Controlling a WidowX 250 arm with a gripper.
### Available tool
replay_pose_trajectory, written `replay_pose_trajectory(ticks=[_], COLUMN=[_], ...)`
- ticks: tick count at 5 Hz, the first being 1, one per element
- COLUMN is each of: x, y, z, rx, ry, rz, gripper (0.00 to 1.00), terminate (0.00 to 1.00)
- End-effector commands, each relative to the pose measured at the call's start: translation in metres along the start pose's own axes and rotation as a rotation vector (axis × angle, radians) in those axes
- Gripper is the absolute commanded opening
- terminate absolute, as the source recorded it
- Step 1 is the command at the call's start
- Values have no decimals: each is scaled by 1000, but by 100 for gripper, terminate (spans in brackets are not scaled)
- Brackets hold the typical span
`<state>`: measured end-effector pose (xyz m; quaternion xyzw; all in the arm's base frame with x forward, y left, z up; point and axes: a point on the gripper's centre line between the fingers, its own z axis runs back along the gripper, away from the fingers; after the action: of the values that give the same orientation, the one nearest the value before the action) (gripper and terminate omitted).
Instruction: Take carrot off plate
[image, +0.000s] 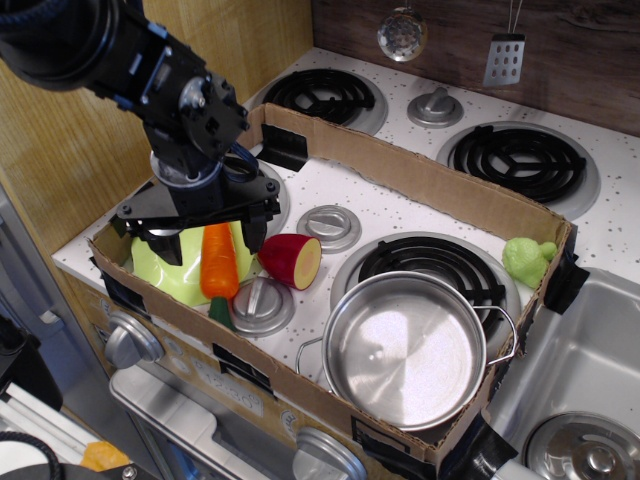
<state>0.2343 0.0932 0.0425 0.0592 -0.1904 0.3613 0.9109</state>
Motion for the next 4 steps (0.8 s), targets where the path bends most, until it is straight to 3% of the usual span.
replay_pose_trajectory(ticks=[1, 2, 3, 4], x=[1, 5, 8, 11], y=[-1, 0, 2, 1], z=[-15, -18, -17, -13], rx=[-19, -11, -9, -19], ry=[-49, -59, -65, -61], rz=[16, 17, -3, 6], gripper=[100, 100, 0, 0], terminate=[0, 0, 0, 0])
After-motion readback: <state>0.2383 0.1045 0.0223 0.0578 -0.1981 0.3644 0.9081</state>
